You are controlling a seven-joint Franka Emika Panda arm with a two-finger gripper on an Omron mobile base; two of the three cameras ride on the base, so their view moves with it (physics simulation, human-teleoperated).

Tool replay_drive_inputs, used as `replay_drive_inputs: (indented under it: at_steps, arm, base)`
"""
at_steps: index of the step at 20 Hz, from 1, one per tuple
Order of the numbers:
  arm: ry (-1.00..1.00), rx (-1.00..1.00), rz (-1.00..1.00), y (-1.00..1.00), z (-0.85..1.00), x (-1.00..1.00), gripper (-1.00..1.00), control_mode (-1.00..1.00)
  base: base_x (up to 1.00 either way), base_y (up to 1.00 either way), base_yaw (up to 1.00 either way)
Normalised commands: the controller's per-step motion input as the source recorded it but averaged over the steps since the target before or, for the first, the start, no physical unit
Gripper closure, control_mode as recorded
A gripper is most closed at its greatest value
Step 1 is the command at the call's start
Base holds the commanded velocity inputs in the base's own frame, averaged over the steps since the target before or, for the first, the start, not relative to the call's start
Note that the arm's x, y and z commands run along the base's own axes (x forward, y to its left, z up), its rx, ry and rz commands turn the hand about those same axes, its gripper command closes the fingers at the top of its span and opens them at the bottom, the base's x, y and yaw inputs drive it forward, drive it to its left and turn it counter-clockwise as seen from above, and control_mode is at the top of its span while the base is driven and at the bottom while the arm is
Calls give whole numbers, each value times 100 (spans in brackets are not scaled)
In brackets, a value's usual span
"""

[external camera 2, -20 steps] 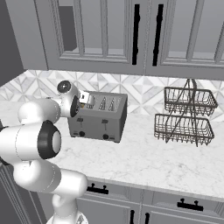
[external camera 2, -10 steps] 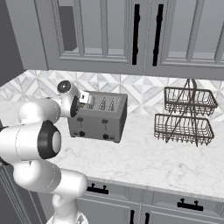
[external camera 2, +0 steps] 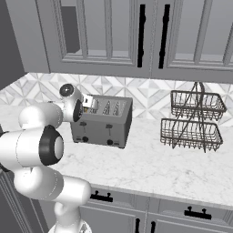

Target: Start the toaster. Once the lever pops up, take the bread to the plate on the dining counter.

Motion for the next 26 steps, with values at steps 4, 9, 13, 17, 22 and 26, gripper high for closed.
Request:
replay_drive_inputs:
  at_steps: [4,9,13,17,22,26]
  arm:
    - [0,0,0,0,0,0,-100,-100]
    - [0,0,0,0,0,0,-100,-100]
    - [0,0,0,0,0,0,-100,-100]
    - [0,0,0,0,0,0,-100,-100]
    - [0,0,0,0,0,0,-100,-100]
    - [0,0,0,0,0,1,-100,-100]
  base:
    - [0,0,0]
    - [0,0,0]
    - [0,0,0]
    - [0,0,0]
    - [0,0,0]
    - [0,0,0]
